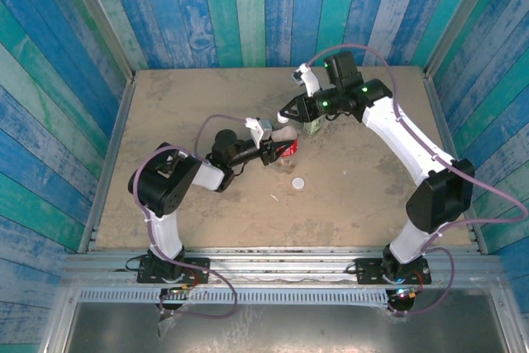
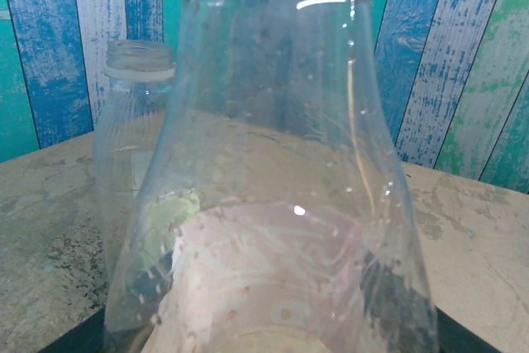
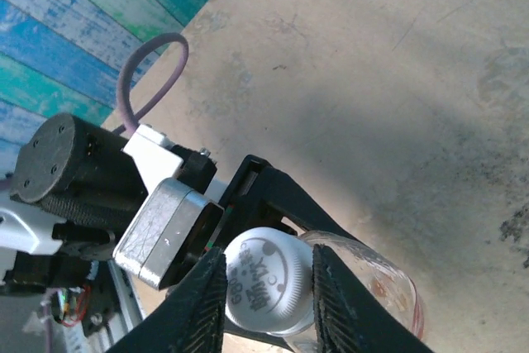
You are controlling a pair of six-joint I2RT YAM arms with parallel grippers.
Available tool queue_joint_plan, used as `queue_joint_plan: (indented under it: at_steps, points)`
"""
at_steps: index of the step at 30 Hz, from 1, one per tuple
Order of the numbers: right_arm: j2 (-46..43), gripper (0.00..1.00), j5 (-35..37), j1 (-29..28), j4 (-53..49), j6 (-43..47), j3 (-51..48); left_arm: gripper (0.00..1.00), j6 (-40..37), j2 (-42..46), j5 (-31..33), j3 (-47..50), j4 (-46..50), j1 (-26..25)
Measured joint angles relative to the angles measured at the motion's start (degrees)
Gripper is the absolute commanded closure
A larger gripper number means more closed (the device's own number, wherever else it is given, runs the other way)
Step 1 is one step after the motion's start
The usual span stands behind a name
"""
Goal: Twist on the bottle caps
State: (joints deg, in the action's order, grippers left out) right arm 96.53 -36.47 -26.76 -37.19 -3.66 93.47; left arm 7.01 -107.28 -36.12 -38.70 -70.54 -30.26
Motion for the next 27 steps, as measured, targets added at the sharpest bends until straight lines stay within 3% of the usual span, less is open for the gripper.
queue_joint_plan:
  at_steps: [19,27]
  points:
    - [-5.16,0.71,-2.25,-1.55,-0.61,-0.39,-5.29,0.57,1.01,0.00,-0.48,-0.59,1.01,0.87]
    - [-10.73,0.44,-0.02,-2.84,-2.16,2.62,-7.50,0.57,0.35,0.74,0.37,-0.68,2.67,0.90]
